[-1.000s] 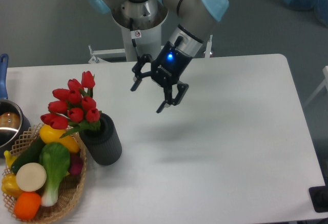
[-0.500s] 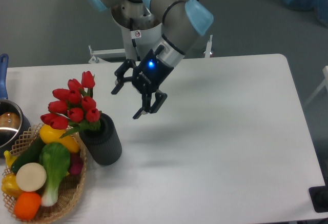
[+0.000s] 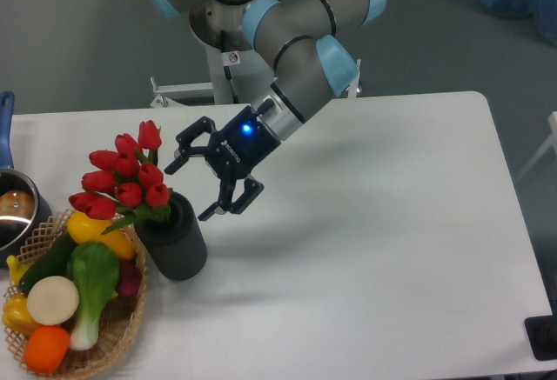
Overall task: Pick up the flowers from the vase
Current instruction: 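Lower the gripper around the tulip stems above the vase rim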
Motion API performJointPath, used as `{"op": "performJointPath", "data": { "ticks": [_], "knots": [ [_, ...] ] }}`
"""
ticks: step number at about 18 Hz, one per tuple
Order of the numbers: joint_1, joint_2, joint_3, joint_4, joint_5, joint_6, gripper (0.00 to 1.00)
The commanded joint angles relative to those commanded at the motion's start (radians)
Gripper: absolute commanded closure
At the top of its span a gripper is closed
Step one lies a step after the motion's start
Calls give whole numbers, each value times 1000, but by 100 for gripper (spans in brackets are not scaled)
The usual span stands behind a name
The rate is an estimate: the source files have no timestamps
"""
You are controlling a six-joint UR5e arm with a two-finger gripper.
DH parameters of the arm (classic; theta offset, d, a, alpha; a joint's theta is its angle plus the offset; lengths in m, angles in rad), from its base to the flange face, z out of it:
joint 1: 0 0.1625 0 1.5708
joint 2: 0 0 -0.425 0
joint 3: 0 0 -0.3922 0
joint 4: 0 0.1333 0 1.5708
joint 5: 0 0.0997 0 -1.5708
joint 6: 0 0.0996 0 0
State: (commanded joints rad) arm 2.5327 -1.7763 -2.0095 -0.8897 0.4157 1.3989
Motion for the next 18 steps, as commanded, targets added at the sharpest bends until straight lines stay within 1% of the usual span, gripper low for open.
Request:
{"op": "performJointPath", "data": {
  "ticks": [2, 5, 7, 8, 11, 12, 16, 18],
  "knots": [
    [-17, -6, -5, 0, -17, 11, 0],
    [-19, -8, -23, 2, -54, 11, 0],
    [-19, -6, -25, 3, -74, 11, 0],
    [-19, -5, -25, 3, -78, 11, 2],
    [-19, -5, -25, 5, -81, 35, 22],
    [-19, -6, -25, 5, -81, 51, 31],
    [-8, -6, -58, 5, -81, 133, 53],
    [-6, -6, -66, 5, -83, 150, 66]
  ]
}}
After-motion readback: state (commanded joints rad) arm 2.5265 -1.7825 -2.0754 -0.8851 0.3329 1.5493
